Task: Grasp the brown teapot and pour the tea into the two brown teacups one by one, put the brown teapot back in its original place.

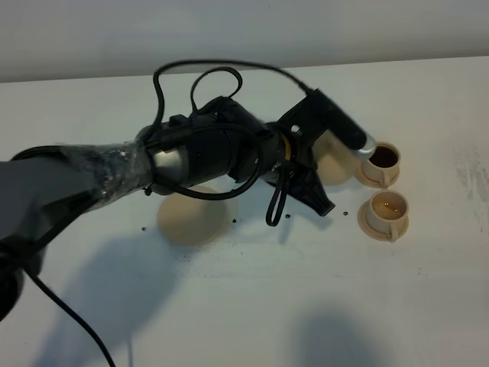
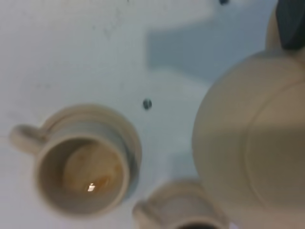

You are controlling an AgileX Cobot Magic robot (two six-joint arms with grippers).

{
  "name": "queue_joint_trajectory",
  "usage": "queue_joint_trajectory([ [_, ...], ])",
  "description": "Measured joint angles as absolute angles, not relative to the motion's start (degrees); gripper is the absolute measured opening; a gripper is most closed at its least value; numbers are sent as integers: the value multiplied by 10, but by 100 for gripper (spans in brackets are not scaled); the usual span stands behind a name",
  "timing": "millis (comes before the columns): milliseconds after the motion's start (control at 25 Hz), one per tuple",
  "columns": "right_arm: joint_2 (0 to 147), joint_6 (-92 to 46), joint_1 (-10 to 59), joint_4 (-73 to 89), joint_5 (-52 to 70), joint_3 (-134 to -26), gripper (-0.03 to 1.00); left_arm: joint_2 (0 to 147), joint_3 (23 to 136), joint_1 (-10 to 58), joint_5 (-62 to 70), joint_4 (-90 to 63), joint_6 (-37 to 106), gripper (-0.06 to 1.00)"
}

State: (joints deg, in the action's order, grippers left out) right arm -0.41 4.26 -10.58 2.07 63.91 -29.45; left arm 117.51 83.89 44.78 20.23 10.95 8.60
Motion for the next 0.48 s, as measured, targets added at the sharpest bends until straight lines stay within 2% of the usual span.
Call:
queue_joint_trajectory([
  [240, -4, 43, -106, 21, 639, -294, 22, 1158, 839, 472, 228, 129, 118, 12],
  [480, -4, 43, -106, 21, 639, -294, 22, 1158, 804, 480, 227, 154, 224, 12],
])
